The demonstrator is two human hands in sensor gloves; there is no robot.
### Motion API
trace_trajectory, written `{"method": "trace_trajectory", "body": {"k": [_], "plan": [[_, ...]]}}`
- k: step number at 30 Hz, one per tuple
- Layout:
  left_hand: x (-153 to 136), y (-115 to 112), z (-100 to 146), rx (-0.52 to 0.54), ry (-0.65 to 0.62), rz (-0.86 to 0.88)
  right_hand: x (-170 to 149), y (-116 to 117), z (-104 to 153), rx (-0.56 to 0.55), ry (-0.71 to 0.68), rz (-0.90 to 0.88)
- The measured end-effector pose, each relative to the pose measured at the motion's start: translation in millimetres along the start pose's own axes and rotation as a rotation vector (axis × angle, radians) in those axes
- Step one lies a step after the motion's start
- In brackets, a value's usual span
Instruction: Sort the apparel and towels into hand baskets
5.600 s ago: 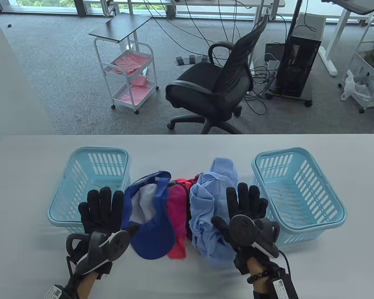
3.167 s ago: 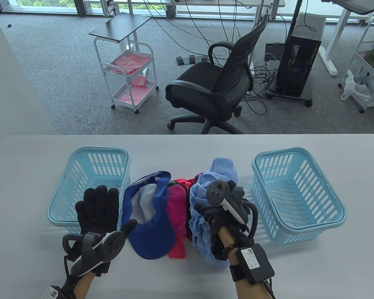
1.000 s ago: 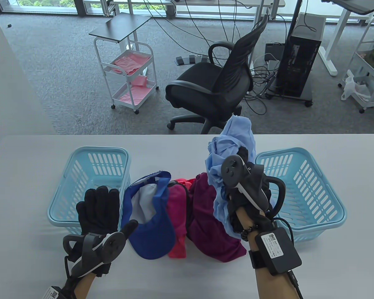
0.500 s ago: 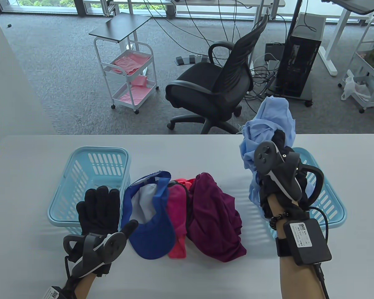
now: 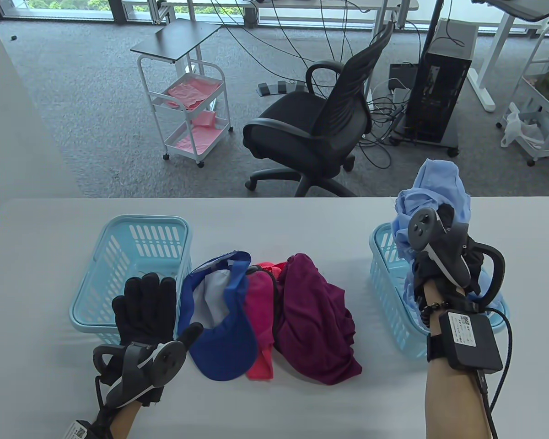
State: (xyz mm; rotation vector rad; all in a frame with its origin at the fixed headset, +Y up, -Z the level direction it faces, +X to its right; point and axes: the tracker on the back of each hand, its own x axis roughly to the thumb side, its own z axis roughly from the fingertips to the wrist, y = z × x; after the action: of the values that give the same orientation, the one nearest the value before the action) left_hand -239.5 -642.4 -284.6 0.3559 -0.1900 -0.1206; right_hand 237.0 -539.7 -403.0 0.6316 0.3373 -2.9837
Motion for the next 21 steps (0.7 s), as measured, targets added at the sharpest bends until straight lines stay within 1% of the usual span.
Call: {"method": "trace_trajectory", "body": {"k": [7,14,21], "plan": [[0,0,0,0.000,0.000,-0.001,1,18,-10,0.042,0.003,0.026],[0,1,0,-0.002,0.001,-0.003,8,35,-15,0.093,-0.008,0.081],[0,1,0,-0.001,0.005,-0.003,9,54,-18,0.157,0.001,0.098]]}}
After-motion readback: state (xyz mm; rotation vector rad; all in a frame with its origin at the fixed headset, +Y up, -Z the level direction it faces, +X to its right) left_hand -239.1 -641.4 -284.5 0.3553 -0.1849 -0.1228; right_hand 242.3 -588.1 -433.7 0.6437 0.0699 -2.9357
